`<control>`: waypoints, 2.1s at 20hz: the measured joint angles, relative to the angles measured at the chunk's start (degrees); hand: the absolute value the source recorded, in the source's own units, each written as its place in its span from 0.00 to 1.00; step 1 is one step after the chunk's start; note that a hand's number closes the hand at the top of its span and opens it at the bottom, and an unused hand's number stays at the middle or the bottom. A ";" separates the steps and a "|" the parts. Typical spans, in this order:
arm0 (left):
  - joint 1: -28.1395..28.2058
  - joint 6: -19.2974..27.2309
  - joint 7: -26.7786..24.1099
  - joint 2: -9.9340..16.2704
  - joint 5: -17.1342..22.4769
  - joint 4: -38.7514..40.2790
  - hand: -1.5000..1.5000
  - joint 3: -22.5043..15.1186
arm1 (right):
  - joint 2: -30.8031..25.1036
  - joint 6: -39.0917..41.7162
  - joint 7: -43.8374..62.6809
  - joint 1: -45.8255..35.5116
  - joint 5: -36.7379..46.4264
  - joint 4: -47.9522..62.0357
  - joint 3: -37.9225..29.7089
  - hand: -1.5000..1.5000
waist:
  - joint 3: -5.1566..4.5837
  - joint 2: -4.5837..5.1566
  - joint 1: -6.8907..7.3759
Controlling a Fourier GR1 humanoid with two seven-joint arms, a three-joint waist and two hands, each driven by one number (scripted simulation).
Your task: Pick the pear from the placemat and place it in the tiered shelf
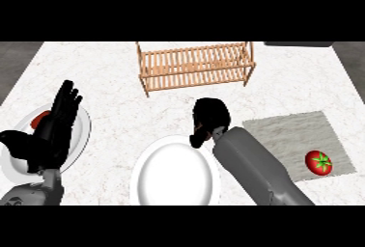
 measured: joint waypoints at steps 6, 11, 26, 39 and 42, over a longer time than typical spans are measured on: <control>-0.33 -0.16 0.07 0.13 0.13 0.32 0.50 0.88 | 1.48 -7.42 15.55 -0.11 -5.46 -17.74 9.07 1.00 | 0.08 0.17 -0.45; 1.19 -0.23 -0.09 0.11 0.21 -0.35 0.50 1.26 | 1.71 -14.95 26.52 -4.06 -4.60 -29.91 9.51 1.00 | 0.08 0.02 -1.17; 0.01 -0.37 2.11 0.03 -0.57 -1.55 0.50 2.50 | 0.61 -11.00 33.99 -12.53 8.99 -38.32 -2.11 1.00 | 0.10 0.56 -2.02; 0.25 -1.04 0.79 -1.96 -2.57 -1.63 0.50 2.38 | 1.68 -20.22 22.30 -12.90 11.56 -21.17 -13.69 1.00 | 0.10 0.95 -1.22; 0.73 -1.36 0.01 -2.62 -2.77 -1.25 0.50 2.35 | 1.76 -24.43 18.26 -14.52 10.58 -15.20 -16.03 1.00 | 0.10 1.02 -1.06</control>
